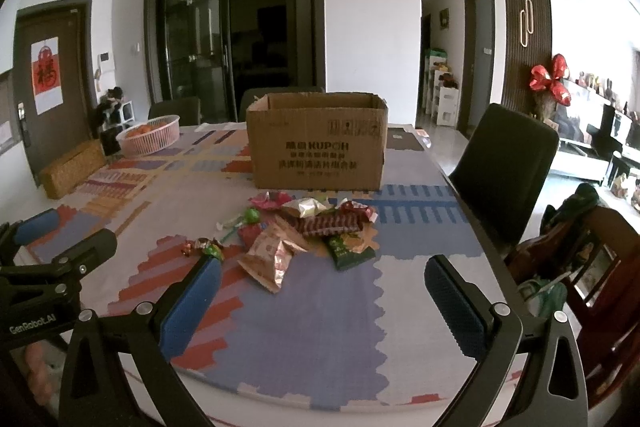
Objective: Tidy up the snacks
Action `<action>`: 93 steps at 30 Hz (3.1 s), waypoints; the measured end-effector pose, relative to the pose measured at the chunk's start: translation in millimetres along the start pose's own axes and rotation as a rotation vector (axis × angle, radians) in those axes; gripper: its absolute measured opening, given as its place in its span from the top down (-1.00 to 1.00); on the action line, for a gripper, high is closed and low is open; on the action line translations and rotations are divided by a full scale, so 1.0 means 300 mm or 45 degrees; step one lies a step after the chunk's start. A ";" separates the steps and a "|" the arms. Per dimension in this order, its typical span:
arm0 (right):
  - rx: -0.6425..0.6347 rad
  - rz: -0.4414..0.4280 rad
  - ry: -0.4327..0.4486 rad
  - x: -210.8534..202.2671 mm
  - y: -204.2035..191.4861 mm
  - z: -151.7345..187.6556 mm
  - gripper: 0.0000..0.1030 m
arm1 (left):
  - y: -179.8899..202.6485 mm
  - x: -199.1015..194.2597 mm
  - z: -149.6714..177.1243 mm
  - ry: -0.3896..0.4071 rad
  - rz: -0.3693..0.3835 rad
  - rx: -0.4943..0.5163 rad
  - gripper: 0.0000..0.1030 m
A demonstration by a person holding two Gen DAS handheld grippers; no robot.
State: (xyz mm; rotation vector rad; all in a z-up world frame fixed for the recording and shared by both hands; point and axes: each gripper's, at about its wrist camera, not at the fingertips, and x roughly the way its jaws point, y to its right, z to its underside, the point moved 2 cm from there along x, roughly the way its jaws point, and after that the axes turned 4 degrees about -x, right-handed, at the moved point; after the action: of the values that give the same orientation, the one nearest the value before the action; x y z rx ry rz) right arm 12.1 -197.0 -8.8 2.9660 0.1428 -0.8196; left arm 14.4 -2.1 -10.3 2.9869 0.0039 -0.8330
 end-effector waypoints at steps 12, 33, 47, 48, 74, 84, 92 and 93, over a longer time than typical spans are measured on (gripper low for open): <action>-0.005 -0.043 -0.052 0.124 0.000 -0.008 -0.94 | 0.003 0.106 -0.009 -0.004 0.036 0.103 -0.81; 0.021 -0.300 -0.333 0.477 -0.074 0.025 -0.23 | 0.031 0.408 0.049 -0.280 0.192 0.231 0.13; 0.044 -0.402 -0.453 0.599 -0.102 0.055 0.04 | 0.041 0.546 0.066 -0.394 0.258 0.242 0.43; 0.043 -0.404 -0.459 0.604 -0.104 0.057 0.05 | 0.041 0.554 0.068 -0.402 0.268 0.239 0.43; 0.030 -0.420 -0.418 0.592 -0.117 0.029 0.38 | 0.035 0.544 -0.011 -0.381 0.327 0.106 0.50; 0.009 -0.384 -0.262 0.489 -0.077 -0.097 0.38 | 0.060 0.459 -0.163 -0.222 0.334 0.096 0.50; -0.009 -0.333 -0.111 0.447 -0.019 -0.268 0.38 | 0.105 0.447 -0.325 -0.112 0.345 0.111 0.50; -0.004 -0.332 -0.100 0.448 -0.013 -0.286 0.38 | 0.112 0.453 -0.347 -0.110 0.353 0.117 0.50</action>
State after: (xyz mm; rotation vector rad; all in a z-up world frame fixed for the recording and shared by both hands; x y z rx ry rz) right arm 170.3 -176.2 -4.7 2.9454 0.5347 -0.9592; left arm 184.9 -32.7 9.6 2.9330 -0.4511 -0.9476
